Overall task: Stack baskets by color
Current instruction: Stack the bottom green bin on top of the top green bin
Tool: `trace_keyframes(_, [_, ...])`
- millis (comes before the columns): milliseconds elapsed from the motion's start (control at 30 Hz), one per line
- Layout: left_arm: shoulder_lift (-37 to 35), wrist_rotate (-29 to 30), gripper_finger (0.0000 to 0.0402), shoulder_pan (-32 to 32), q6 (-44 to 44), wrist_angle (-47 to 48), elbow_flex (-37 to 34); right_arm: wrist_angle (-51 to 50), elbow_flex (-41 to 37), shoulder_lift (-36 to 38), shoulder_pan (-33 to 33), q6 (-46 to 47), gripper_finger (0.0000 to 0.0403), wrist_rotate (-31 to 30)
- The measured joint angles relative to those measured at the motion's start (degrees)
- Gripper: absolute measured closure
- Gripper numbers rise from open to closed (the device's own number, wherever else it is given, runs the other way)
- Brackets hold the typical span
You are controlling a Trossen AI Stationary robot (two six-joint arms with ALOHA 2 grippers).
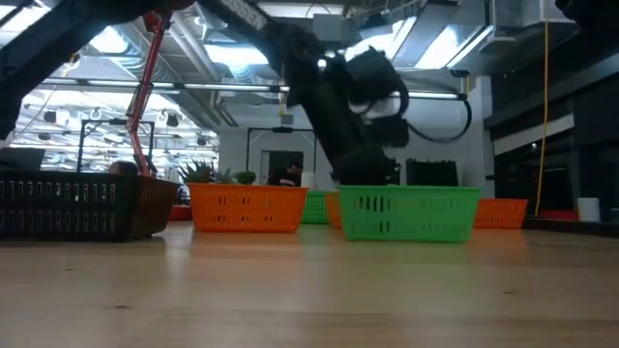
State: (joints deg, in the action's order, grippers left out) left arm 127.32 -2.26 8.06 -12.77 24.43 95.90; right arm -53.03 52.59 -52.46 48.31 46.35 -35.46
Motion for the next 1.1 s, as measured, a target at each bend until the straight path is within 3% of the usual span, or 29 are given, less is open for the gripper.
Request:
trace_keyframes(233, [-15.11,11.62,0.0401,1.48,-6.17,16.62,-0.04,-0.89,-0.01,-0.1,0.0,-0.09,0.0307,-0.01])
trace_keyframes(333, [-21.75,17.96,0.0401,5.32,-8.05,20.24,-0.04,-0.97,-0.02,-0.18,0.0,-0.07,0.0307,-0.01])
trace_keyframes(400, [-25.0,18.21,0.0401,9.59,-10.06,19.58,-0.01,-0.99,-0.01,-0.4,0.0,-0.07,0.0307,-0.03])
trace_keyframes(533, [-26.04,8.35,0.0401,20.74,-16.83,18.57,0.07,-1.09,-0.02,-0.82,0.0,-0.14,0.0307,-0.04])
trace_keyframes(733, [-17.99,-3.71,0.0401,33.37,-24.31,7.47,-0.07,-1.12,-0.02,-1.61,0.0,-0.19,0.0307,-0.05])
trace_keyframes(867, [-13.44,-10.17,0.0401,35.88,-25.24,-1.07,-0.06,-1.1,-0.02,-1.71,0.0,0.57,0.0307,-0.85])
trace_keyframes(1100, [-9.25,-10.2,0.0401,36.35,-29.72,-0.97,-0.07,-0.79,-0.02,-1.71,-0.09,1.3,0.0307,-0.98])
